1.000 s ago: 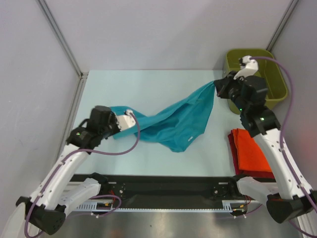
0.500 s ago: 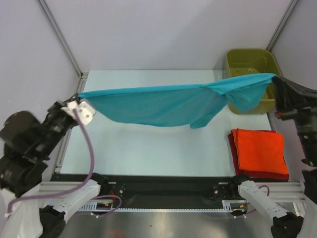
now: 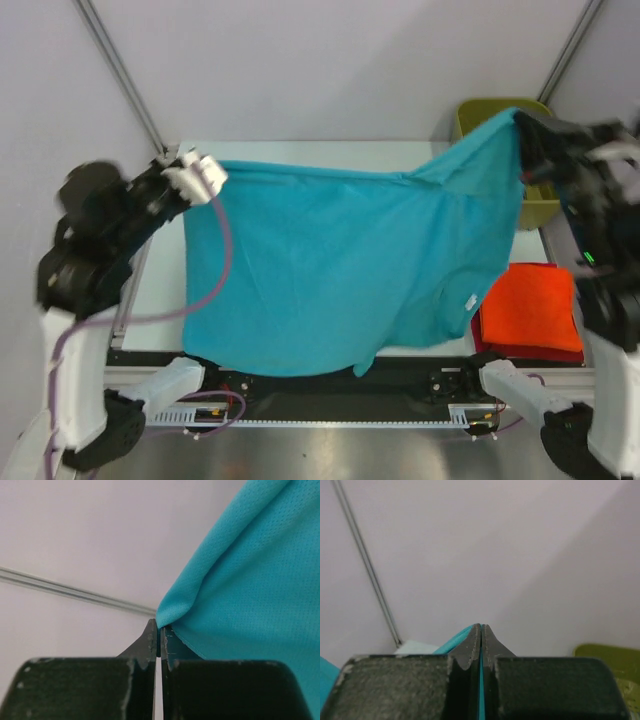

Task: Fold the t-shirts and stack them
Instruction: Flatten the tshirt out

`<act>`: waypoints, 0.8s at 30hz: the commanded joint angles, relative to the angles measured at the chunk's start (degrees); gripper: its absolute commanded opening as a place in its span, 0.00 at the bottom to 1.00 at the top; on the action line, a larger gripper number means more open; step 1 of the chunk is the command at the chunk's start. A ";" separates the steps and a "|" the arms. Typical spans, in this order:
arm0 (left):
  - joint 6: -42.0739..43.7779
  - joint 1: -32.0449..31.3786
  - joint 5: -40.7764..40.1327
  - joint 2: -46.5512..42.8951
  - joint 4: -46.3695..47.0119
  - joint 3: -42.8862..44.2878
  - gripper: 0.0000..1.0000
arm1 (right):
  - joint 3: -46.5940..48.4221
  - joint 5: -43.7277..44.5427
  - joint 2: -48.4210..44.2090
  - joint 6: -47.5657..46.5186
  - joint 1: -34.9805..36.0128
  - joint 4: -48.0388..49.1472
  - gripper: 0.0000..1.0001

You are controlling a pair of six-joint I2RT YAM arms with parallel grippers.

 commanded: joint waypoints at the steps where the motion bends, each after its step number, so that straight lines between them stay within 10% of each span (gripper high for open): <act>1: 1.87 6.68 5.11 10.18 3.20 -3.38 0.00 | -4.35 1.09 13.64 -4.53 -0.37 6.12 0.00; 9: 2.57 13.64 10.14 26.81 12.34 -8.56 0.00 | -7.71 -8.50 38.36 -8.05 -0.37 19.66 0.00; 24: -0.78 21.73 6.55 65.14 19.11 10.32 0.00 | 35.87 -5.61 87.42 -2.35 -2.30 10.70 0.00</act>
